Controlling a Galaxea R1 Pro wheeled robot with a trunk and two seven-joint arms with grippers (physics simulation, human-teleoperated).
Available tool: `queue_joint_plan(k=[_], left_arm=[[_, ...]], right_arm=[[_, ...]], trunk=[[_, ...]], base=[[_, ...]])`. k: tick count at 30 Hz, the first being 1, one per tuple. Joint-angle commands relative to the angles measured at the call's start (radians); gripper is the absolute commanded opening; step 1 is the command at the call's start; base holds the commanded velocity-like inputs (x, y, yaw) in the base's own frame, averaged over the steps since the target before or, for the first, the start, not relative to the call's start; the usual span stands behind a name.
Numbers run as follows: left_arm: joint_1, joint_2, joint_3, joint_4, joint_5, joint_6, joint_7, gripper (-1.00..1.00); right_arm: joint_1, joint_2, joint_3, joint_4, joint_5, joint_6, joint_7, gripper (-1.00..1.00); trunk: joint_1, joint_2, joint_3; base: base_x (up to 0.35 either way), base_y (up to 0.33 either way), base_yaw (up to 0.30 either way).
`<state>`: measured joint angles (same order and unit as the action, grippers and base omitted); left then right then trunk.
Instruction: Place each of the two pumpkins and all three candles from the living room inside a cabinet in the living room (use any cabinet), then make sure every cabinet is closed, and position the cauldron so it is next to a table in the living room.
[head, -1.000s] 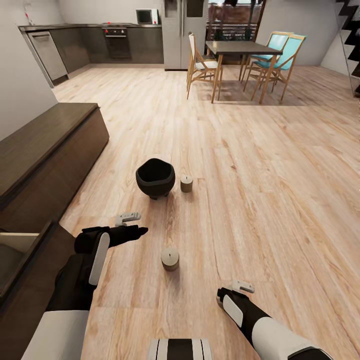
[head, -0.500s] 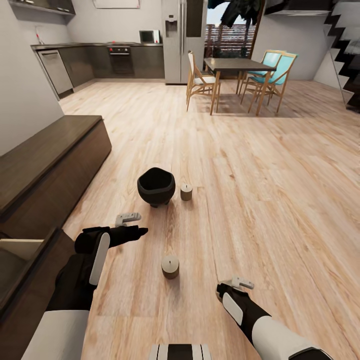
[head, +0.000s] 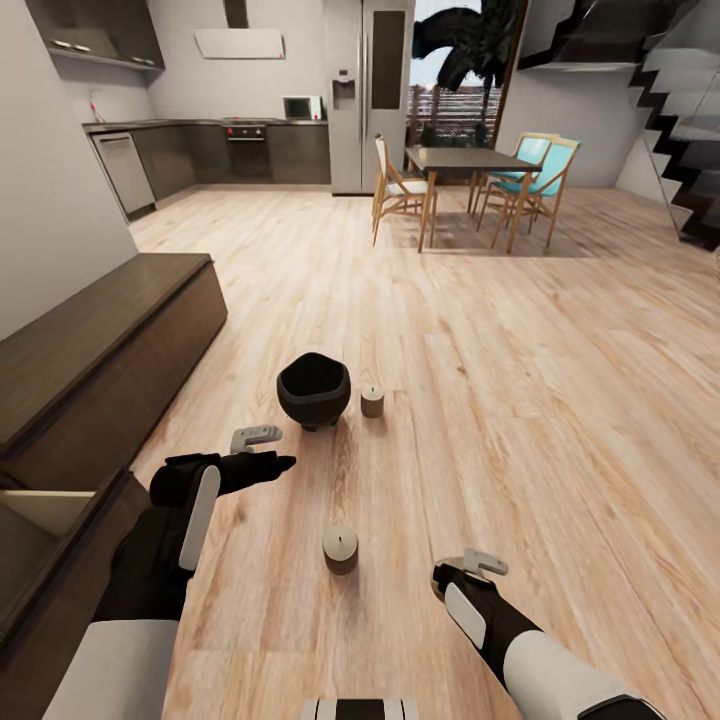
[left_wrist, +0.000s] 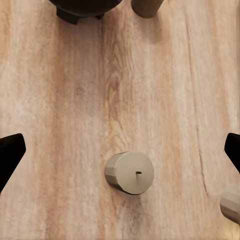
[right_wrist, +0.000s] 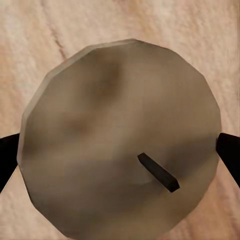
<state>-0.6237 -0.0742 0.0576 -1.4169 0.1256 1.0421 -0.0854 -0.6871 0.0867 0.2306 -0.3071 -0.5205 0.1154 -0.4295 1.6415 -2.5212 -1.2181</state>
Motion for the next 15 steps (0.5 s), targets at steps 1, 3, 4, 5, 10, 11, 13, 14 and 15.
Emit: queue_joint_plan(k=[1,3,4,5,10,11,13,14,15], left_arm=[[-0.001,-0.001,0.003,0.0,0.002,0.005,-0.003,1.0],[-0.001,-0.001,0.003,0.0,0.002,0.005,-0.002,1.0],[-0.001,-0.001,0.003,0.001,0.002,0.005,-0.002,1.0],[-0.001,-0.001,0.003,0.001,0.002,0.005,-0.002,1.0],[-0.002,-0.001,0.004,0.01,0.002,0.005,-0.002,1.0],[-0.002,-0.001,0.004,0.013,0.002,0.005,-0.002,1.0],[-0.003,-0.001,0.004,0.023,0.002,0.005,-0.002,1.0],[-0.003,-0.001,0.004,0.026,0.002,0.005,-0.002,1.0],[-0.003,-0.001,0.004,0.03,0.002,0.005,-0.002,1.0]], right_arm=[[0.0,-0.001,0.008,-0.002,-0.006,0.007,-0.008,-1.0],[0.0,-0.001,0.008,-0.002,-0.006,0.007,-0.008,-1.0],[0.0,-0.001,0.008,-0.003,-0.006,0.007,-0.008,-1.0],[0.0,-0.001,0.008,-0.004,-0.006,0.007,-0.008,-1.0],[0.002,-0.001,0.009,-0.059,-0.006,0.009,-0.011,-1.0],[0.002,-0.001,0.009,-0.066,-0.006,0.01,-0.012,-1.0],[0.002,-0.001,0.009,-0.082,-0.005,0.01,-0.013,-1.0],[0.003,-0.001,0.009,-0.085,-0.005,0.01,-0.013,-1.0],[0.003,-0.001,0.009,-0.09,-0.005,0.011,-0.013,-1.0]], trunk=[[-0.001,0.0,0.003],[-0.001,0.0,0.011],[-0.002,0.001,0.015],[-0.002,0.001,0.019],[-0.005,0.002,0.038],[-0.005,0.002,0.042],[-0.006,0.003,0.05],[-0.006,0.003,0.053],[-0.007,0.003,0.057]], base=[[0.0,0.0,0.0],[0.0,0.0,0.0],[0.0,0.0,0.0],[0.0,0.0,0.0],[0.0,0.0,0.0],[0.0,0.0,0.0],[0.0,0.0,0.0],[0.0,0.0,0.0],[0.0,0.0,0.0]])
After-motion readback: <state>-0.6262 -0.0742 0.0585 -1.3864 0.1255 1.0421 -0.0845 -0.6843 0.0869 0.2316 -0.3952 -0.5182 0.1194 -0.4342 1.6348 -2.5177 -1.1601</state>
